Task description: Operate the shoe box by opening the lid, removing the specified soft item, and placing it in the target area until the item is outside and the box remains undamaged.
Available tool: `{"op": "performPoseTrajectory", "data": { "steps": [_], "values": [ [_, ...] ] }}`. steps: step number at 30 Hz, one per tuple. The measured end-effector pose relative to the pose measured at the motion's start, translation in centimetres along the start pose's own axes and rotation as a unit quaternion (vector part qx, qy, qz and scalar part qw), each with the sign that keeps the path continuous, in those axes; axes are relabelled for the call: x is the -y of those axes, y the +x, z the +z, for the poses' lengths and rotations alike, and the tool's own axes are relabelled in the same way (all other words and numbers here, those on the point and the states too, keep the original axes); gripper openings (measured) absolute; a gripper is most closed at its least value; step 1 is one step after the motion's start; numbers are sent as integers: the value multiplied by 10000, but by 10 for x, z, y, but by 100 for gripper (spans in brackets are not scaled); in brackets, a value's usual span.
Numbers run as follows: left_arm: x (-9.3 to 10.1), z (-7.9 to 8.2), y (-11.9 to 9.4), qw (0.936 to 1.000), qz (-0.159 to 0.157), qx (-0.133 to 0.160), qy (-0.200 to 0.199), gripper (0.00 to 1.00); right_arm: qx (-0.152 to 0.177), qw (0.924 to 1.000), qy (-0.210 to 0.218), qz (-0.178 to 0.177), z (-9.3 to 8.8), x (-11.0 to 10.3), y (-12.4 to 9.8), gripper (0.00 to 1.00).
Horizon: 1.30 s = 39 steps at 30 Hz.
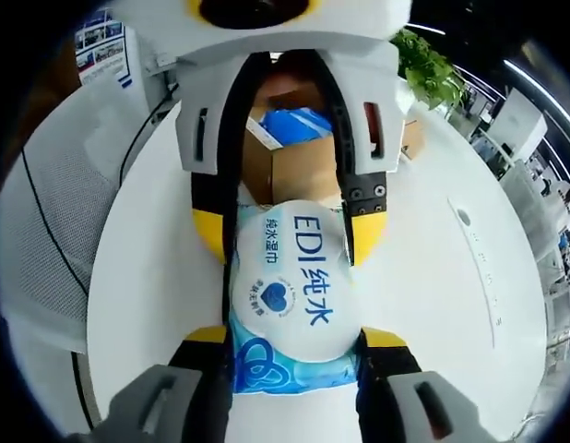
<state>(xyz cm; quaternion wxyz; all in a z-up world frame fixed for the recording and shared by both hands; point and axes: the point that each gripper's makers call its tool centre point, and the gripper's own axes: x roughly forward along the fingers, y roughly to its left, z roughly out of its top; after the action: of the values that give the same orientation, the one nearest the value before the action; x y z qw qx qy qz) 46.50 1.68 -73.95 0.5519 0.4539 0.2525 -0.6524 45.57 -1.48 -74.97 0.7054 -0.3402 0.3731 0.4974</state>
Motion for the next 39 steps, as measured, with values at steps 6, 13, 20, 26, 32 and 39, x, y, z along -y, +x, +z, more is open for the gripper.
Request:
{"op": "performPoseTrajectory", "data": {
  "steps": [6, 13, 20, 26, 32, 39],
  "values": [
    [-1, -1, -17, 9996, 161, 149, -172, 58, 217, 9993, 271, -159, 7, 2, -13, 49],
    [-6, 6, -43, 9943, 484, 605, -735, 59, 693, 9931, 832, -444, 22, 8, -30, 50],
    [-10, -2, -68, 9871, 783, 873, -1089, 62, 1058, 9853, 1185, -625, 38, 9, -44, 50],
    [-11, -14, -90, 9788, 1007, 1074, -1424, 62, 1221, 9806, 1364, -707, 49, 7, -49, 52],
    [-2, -22, -112, 9700, 1199, 1243, -1711, 62, 1546, 9721, 1578, -790, 69, 4, -55, 53],
    [8, -36, -145, 9473, 1595, 1610, -2264, 63, 1956, 9625, 1655, -887, 99, -5, -62, 53]
  ]
}}
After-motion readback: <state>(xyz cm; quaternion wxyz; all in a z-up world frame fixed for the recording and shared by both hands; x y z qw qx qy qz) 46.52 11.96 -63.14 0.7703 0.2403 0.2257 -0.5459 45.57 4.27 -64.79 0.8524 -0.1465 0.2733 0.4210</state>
